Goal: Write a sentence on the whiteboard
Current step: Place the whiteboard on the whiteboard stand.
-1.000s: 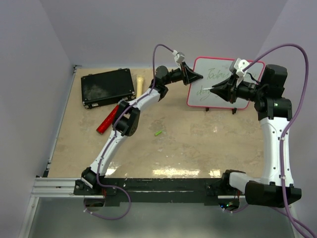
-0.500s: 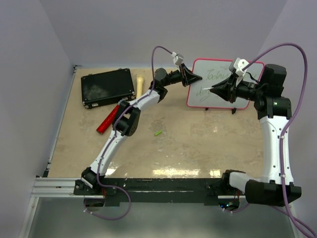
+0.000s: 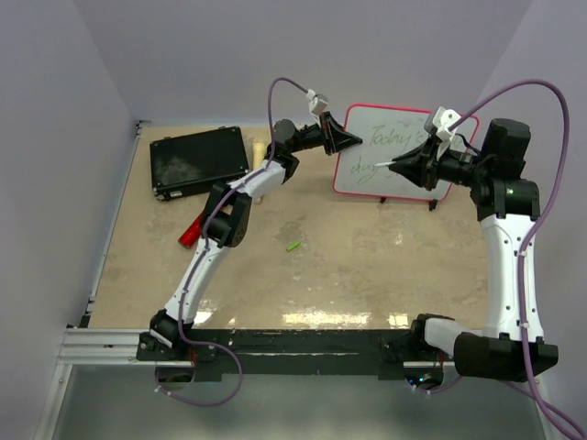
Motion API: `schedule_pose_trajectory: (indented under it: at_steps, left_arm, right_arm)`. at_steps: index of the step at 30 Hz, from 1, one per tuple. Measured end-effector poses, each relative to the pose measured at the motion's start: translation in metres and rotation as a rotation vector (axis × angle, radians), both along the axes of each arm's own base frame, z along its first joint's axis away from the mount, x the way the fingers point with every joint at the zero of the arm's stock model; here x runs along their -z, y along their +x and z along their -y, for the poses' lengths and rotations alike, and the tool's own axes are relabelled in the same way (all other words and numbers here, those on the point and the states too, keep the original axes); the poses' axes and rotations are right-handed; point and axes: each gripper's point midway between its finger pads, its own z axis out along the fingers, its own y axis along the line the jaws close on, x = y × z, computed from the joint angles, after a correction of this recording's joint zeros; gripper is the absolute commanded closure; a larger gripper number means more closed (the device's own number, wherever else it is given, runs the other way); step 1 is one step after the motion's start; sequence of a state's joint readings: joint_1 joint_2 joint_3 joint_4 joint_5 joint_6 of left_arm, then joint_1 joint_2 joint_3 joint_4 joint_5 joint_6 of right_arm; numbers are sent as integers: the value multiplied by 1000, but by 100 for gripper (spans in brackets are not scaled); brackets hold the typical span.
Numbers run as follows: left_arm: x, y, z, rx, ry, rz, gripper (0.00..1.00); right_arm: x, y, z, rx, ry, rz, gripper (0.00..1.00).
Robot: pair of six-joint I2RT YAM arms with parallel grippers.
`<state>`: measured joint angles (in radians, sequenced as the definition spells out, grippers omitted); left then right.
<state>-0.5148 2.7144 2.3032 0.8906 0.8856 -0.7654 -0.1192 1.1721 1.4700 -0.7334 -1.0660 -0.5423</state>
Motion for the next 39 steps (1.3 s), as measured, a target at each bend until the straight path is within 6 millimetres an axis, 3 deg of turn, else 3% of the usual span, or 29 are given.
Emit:
schedule_pose_trajectory:
  at_steps: [8,18,26,39]
  left_arm:
    - [-15,2,-5,10,2,37,100]
    - [-20,4,-14,4,-35,37,100]
    - [-42,12,-18,-43,-87,58,100]
    - [-45,13,-25,-50,-157,23,100]
  right_arm:
    - [2,0,0,0,1,-6,100]
    - [2,0,0,1,3,-8,100]
    - [2,-1,0,3,7,-8,100]
    - [3,-1,0,4,10,-13,100]
